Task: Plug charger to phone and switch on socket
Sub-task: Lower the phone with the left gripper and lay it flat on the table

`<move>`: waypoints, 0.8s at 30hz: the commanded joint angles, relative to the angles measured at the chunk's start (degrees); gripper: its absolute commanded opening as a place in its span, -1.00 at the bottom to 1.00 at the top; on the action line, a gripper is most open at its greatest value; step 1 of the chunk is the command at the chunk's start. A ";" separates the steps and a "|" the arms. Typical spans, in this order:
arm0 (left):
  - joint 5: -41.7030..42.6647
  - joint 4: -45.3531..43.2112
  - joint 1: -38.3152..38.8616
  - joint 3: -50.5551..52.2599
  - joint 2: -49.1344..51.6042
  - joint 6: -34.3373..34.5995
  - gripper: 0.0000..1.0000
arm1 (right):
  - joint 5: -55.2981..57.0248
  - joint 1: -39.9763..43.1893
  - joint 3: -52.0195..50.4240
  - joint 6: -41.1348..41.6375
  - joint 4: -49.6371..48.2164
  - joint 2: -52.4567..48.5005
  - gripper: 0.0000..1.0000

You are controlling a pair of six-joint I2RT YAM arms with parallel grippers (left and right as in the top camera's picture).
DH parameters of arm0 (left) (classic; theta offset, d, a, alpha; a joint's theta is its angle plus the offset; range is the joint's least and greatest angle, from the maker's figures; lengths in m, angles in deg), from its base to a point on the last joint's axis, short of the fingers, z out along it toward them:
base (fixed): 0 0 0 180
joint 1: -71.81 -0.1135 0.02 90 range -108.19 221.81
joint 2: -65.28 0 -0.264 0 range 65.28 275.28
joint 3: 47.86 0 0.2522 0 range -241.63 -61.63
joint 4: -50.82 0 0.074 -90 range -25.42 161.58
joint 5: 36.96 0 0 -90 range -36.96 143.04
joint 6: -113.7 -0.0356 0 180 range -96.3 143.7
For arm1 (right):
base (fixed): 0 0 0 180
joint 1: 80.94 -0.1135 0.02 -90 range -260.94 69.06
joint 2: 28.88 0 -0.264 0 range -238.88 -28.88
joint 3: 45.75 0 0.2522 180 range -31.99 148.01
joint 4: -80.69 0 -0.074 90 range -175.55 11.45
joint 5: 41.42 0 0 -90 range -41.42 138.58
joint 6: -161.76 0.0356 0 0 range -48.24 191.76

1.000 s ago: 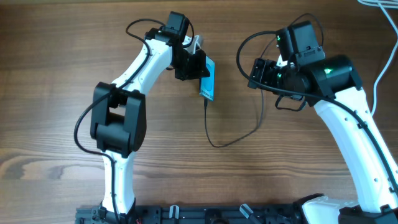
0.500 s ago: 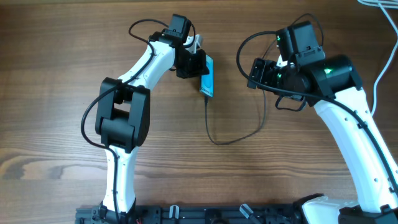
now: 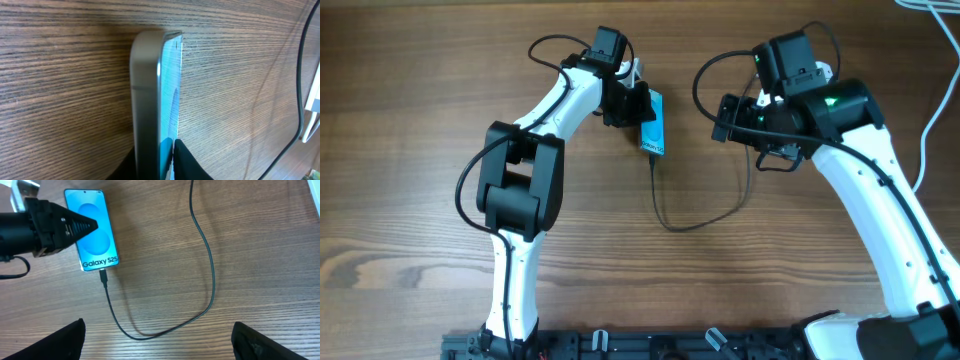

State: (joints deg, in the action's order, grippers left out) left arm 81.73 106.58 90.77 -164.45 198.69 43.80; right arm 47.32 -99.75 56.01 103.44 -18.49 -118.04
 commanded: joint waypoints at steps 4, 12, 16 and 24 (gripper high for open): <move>-4.07 1.60 -0.11 -0.24 1.66 0.00 -0.58 | -0.46 0.13 0.46 0.35 -0.13 -0.85 0.92; -7.02 3.48 -0.11 -0.24 1.66 -0.22 -0.43 | 0.20 0.13 0.46 0.20 -0.09 -0.85 0.99; -10.80 5.03 -0.11 -0.24 1.66 -0.20 -0.28 | 0.22 0.13 0.46 0.22 -0.13 -0.87 0.99; -12.96 6.49 -0.11 -0.24 1.66 -0.22 -0.11 | 0.20 0.13 0.46 0.15 -0.11 -1.01 0.99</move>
State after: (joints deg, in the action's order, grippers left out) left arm 73.55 112.35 90.95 -165.44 198.77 43.95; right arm 47.32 -99.75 56.01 103.44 -18.49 -118.26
